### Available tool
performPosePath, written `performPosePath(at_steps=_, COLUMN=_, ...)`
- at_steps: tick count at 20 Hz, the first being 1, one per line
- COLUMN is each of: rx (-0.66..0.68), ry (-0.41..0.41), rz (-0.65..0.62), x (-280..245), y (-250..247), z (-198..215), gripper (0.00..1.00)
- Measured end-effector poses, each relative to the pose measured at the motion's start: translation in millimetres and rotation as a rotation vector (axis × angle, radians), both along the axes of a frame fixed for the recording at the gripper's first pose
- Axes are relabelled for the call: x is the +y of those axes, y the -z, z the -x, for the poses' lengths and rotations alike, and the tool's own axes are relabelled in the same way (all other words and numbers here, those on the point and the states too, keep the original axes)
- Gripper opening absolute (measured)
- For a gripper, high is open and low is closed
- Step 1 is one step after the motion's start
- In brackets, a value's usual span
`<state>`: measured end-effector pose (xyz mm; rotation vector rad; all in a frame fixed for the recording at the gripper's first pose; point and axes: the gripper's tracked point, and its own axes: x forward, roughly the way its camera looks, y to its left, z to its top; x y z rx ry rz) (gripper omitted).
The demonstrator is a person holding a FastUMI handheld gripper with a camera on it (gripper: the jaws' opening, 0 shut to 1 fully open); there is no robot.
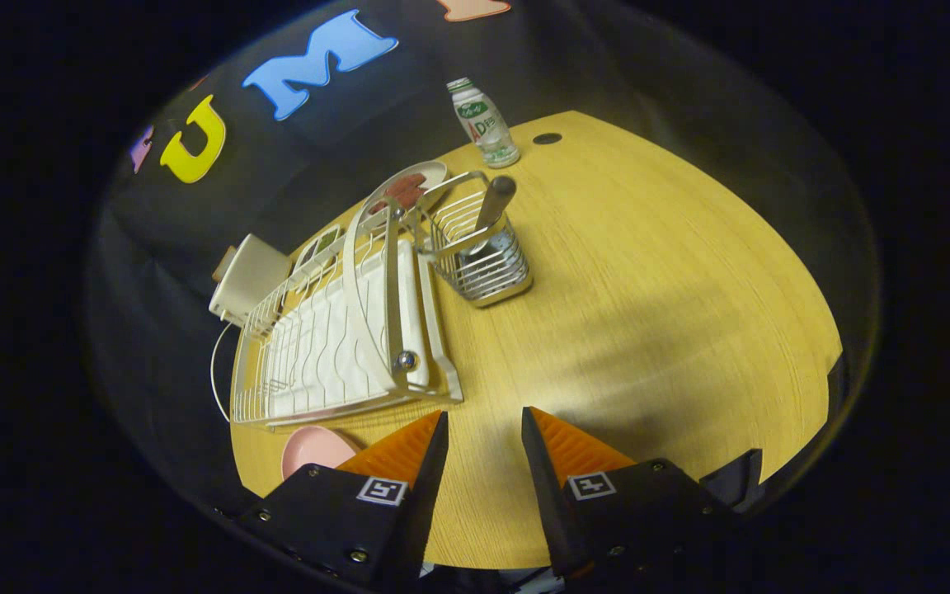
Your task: Take the plate from the dish rack, then take the spoon from the basket and place it into the plate.
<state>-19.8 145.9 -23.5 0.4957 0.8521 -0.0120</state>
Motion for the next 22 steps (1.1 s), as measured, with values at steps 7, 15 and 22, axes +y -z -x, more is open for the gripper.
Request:
performPosePath(at_steps=7, rx=-0.209, ry=0.133, rz=0.025, x=-23, y=-23, z=-58, gripper=0.56)
performPosePath(at_steps=15, rx=-0.456, ry=0.206, rz=0.101, x=-49, y=-44, z=-114, gripper=0.56)
performPosePath(at_steps=22, rx=-0.575, ry=0.239, rz=0.157, x=-56, y=-48, z=-154, gripper=0.56)
